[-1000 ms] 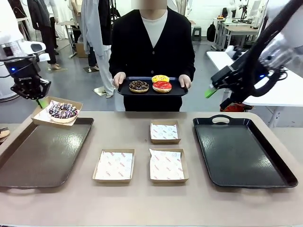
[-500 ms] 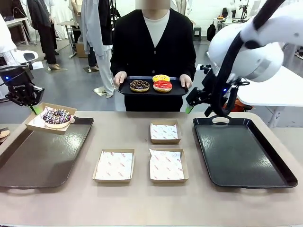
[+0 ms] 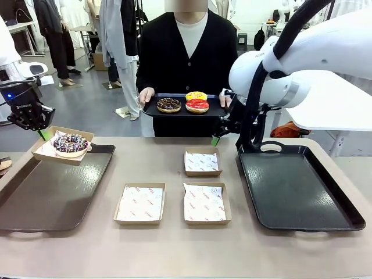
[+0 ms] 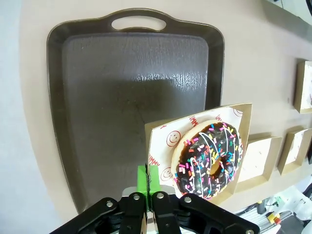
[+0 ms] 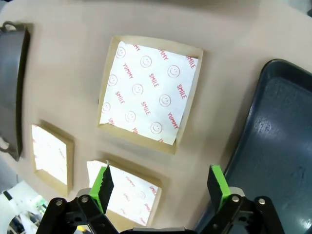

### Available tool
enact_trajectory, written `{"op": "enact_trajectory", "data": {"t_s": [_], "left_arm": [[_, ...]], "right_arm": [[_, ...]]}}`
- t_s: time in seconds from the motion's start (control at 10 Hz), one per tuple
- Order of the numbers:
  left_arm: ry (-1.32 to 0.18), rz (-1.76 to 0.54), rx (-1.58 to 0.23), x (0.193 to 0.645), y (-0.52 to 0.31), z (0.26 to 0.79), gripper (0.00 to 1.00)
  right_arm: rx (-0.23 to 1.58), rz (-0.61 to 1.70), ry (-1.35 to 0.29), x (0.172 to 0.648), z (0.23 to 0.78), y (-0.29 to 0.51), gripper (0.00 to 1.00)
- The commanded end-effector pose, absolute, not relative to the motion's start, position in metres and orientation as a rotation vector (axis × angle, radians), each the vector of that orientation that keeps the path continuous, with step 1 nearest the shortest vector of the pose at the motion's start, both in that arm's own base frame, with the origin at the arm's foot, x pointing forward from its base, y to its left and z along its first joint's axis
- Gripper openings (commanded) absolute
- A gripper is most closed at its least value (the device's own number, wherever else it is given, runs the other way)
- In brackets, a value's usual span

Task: Individually package the donuts and arrange them on the tray.
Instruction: Place the picked Paper togo box on the Handle tray while simultaneously picking up another Paper togo box from the table with the other hand.

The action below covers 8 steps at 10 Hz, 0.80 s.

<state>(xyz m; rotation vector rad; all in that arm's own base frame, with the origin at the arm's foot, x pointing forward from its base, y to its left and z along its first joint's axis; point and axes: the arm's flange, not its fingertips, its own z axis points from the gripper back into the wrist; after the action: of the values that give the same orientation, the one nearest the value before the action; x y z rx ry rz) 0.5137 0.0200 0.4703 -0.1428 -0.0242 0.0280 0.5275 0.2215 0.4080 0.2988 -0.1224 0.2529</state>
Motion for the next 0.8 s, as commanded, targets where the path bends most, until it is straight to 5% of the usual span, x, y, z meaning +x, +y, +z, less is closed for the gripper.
{"op": "enact_trajectory", "data": {"t_s": [0.0,0.7], "left_arm": [[-0.026,0.034,-0.144,0.511,0.019,0.473,0.01],[-0.026,0.034,-0.144,0.511,0.019,0.473,0.01]], "right_arm": [[0.278,0.207,-0.131,0.541,0.409,0.225,1.0],[0.299,0.253,-0.122,0.528,0.408,0.221,1.0]]}}
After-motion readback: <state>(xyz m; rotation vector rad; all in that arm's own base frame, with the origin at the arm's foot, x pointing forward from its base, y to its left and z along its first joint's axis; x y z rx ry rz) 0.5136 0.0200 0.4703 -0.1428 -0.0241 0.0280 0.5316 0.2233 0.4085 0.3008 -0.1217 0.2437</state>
